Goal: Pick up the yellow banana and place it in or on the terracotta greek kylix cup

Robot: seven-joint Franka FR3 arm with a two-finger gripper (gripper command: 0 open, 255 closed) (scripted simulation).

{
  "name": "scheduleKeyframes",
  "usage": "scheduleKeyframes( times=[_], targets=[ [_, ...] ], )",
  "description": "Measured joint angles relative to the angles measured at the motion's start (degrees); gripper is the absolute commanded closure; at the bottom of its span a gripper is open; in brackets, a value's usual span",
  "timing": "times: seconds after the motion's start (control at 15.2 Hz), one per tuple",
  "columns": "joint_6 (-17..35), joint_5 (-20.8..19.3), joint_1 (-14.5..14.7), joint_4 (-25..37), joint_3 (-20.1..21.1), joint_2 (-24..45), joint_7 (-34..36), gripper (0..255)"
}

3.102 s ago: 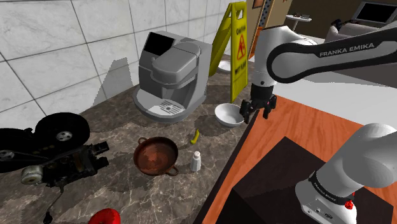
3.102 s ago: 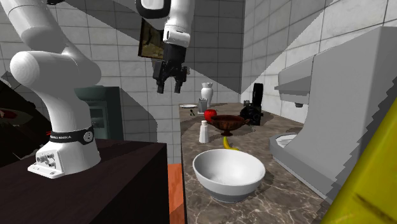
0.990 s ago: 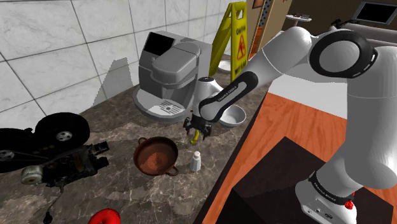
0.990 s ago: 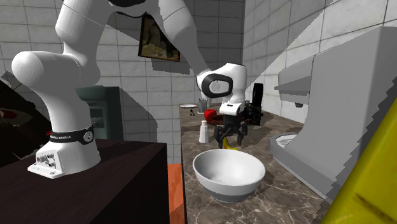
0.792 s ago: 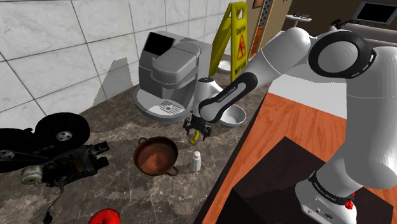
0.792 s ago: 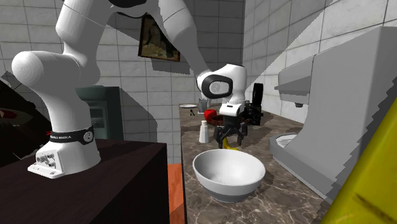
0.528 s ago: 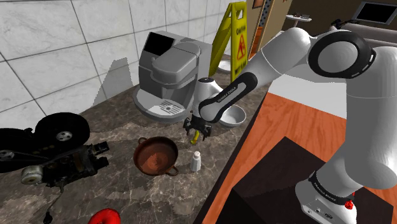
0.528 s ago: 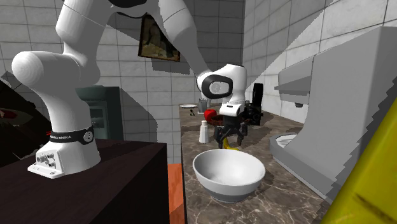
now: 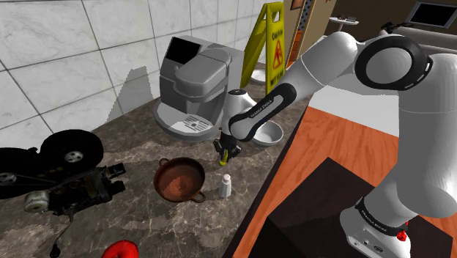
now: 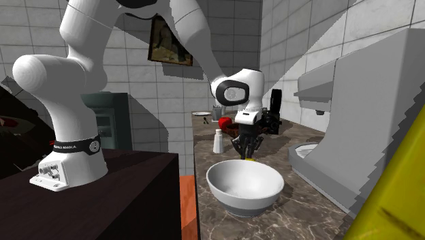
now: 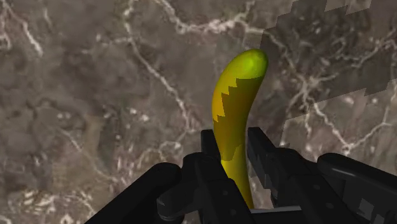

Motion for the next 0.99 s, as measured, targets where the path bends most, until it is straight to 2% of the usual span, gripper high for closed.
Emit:
scheduleKeyframes(
  times=[0.33, 0.99],
  targets=[
    [-1.0, 0.3, -0.3, -0.3, 0.3, -1.4, -0.1, 255],
    [-7.0, 1.8, -1.2, -0.2, 1.5, -7.4, -0.5, 255]
  ],
)
